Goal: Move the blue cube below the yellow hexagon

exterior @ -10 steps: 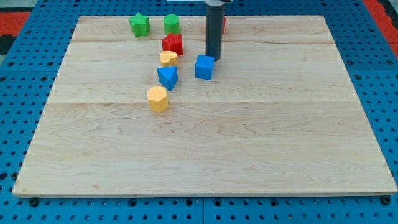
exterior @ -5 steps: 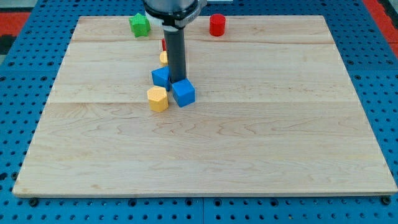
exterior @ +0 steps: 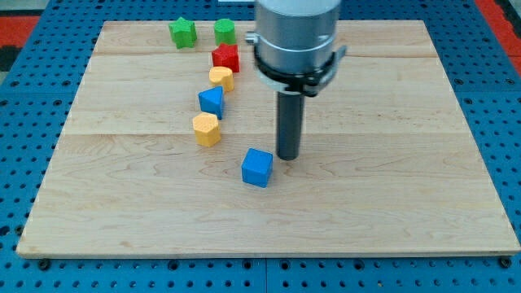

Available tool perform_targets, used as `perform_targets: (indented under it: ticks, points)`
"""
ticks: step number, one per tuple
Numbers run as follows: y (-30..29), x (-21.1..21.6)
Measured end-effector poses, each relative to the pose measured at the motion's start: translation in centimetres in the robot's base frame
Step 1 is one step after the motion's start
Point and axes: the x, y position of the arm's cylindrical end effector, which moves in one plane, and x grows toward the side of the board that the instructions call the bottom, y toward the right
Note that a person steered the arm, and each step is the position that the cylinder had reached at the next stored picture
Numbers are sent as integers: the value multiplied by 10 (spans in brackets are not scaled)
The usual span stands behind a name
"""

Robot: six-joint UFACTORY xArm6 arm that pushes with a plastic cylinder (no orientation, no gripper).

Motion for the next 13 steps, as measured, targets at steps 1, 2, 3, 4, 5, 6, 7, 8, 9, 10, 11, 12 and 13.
perform_targets:
  ticks: [1,2,3,4,5,6,7,8,9,10,11,12,13]
  points:
    - [-8,12]
    - [-24,33]
    - [-61,27]
    - [-65,3]
    - [-92,0]
    - [-67,13]
    - [-82,45]
    - [-121,66]
    - [-135,65]
    - [-126,65]
    - [-125,55]
    - [-138,46]
    - [-165,45]
